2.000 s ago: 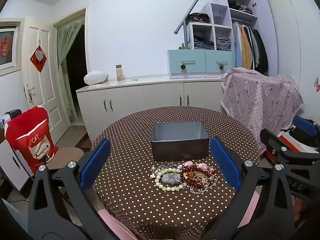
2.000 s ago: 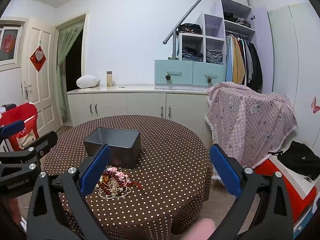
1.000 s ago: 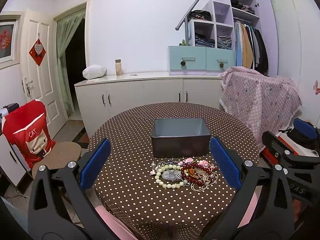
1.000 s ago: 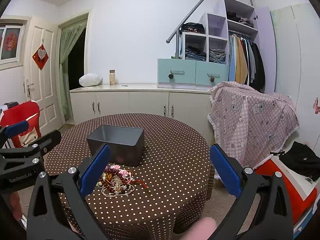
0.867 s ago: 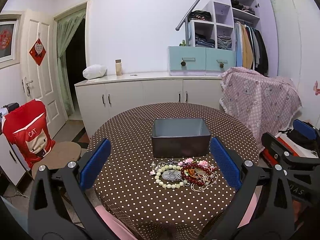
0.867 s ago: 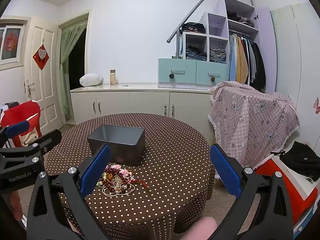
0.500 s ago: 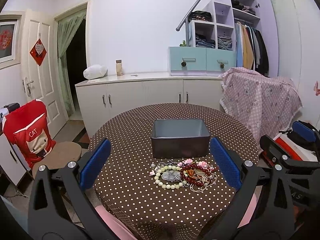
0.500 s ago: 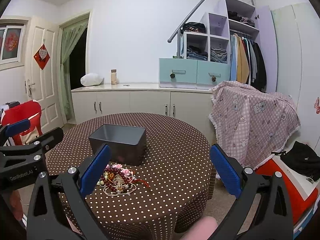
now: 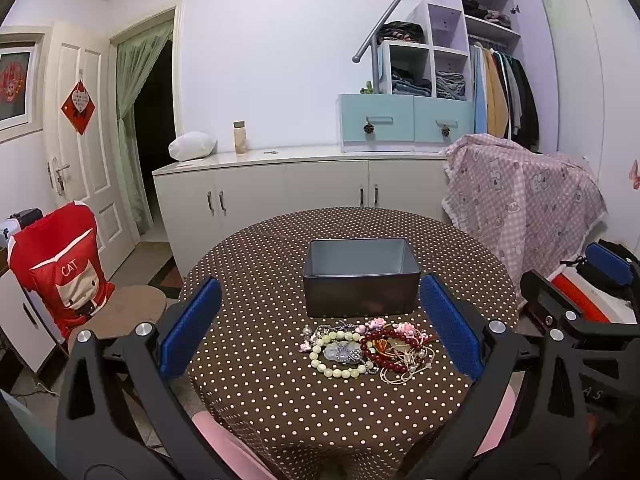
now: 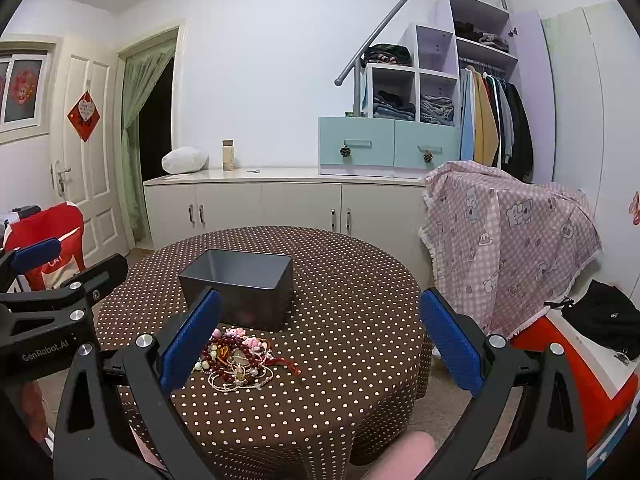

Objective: Organize jewelry

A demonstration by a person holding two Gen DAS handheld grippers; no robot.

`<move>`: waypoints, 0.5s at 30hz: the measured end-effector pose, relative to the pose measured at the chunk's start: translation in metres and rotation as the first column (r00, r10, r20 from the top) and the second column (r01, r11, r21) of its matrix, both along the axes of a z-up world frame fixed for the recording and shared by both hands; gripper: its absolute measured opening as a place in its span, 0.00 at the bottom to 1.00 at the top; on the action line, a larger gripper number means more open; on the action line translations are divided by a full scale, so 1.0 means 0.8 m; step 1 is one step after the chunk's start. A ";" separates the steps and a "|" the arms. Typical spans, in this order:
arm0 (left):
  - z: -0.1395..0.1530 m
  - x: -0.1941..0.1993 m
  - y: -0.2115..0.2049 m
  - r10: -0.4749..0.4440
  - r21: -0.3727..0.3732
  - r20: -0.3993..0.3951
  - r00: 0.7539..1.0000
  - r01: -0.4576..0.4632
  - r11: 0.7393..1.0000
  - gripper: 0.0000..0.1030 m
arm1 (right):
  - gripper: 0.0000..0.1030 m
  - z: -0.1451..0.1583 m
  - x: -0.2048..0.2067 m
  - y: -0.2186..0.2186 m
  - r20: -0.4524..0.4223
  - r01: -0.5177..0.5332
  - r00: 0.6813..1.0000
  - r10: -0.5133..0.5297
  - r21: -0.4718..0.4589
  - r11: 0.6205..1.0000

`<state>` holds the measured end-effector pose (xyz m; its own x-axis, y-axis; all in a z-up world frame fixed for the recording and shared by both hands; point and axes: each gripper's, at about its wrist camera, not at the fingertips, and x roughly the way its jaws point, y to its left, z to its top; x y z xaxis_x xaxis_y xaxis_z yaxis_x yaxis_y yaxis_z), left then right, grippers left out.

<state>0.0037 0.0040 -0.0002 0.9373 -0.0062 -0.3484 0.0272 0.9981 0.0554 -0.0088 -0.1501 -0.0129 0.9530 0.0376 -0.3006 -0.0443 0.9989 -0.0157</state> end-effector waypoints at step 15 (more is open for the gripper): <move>-0.001 -0.001 -0.001 0.005 0.004 0.000 1.000 -0.005 1.000 0.94 | 0.93 -0.001 -0.001 0.000 0.002 -0.001 1.000 0.001 0.001 1.000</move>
